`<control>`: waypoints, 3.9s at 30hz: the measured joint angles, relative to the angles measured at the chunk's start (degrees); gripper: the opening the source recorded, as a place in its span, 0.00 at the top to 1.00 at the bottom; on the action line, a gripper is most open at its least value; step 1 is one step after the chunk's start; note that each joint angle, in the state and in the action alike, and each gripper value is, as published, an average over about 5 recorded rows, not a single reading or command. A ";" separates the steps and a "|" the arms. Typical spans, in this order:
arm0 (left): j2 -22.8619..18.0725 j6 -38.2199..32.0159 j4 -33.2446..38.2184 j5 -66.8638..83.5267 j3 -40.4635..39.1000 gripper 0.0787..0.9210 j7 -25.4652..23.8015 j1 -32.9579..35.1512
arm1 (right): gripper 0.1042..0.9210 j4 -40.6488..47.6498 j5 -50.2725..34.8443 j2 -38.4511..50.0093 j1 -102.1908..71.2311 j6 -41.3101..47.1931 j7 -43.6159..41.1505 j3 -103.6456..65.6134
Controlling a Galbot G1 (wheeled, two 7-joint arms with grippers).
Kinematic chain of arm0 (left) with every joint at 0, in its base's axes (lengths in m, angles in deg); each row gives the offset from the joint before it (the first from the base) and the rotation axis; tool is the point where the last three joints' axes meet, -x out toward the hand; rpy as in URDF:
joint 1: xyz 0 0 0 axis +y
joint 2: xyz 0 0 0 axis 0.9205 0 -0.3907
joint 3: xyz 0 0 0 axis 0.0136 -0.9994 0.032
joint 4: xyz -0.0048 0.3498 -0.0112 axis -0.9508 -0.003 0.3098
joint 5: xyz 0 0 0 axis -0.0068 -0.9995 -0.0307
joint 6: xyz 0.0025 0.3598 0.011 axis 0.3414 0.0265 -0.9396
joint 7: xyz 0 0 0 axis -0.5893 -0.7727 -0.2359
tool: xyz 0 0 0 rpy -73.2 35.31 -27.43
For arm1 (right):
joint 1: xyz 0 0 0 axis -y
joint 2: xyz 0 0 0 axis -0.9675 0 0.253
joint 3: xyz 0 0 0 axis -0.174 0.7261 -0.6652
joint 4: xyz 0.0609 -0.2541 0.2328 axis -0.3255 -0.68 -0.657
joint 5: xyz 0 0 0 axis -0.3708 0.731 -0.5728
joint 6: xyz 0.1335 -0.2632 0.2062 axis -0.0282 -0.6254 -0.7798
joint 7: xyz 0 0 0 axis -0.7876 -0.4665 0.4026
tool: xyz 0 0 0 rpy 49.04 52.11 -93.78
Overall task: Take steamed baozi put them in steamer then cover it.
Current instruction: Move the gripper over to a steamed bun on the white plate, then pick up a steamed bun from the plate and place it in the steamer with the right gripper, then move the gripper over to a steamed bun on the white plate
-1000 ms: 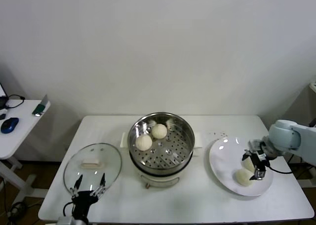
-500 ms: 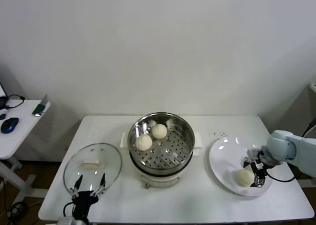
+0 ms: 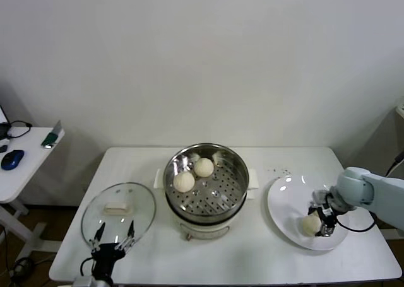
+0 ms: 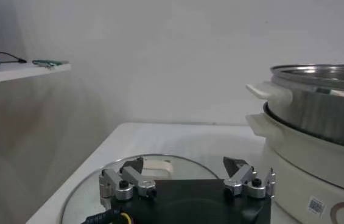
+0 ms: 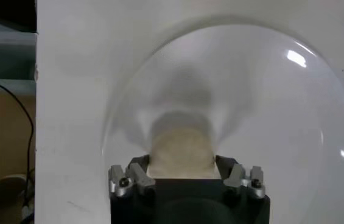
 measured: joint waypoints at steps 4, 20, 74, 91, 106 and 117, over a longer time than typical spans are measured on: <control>-0.08 0.00 0.00 -0.01 -0.13 0.12 0.02 -0.11 | 0.26 0.05 -0.11 -0.05 0.81 -0.26 -0.43 0.55; -0.64 0.18 0.04 -0.38 -0.40 0.12 0.11 -0.33 | 0.28 -2.21 -3.95 -3.66 16.05 -3.56 -3.59 10.81; -1.32 0.23 1.40 -0.79 0.59 0.12 0.47 1.05 | 0.28 -16.69 15.36 -39.86 29.13 -23.37 -6.12 10.35; -1.34 0.10 1.28 -0.54 0.71 0.12 0.52 0.87 | 0.19 -14.14 17.54 -42.43 25.11 -22.08 -4.69 9.82; -1.41 0.26 1.52 -0.74 0.09 0.12 0.42 0.76 | 0.12 -9.60 4.92 -34.93 36.14 -25.38 -10.86 12.68; -1.07 0.54 1.53 -0.23 0.14 0.12 0.25 0.17 | 0.12 -0.63 -7.31 -22.14 47.50 -24.47 -12.92 23.84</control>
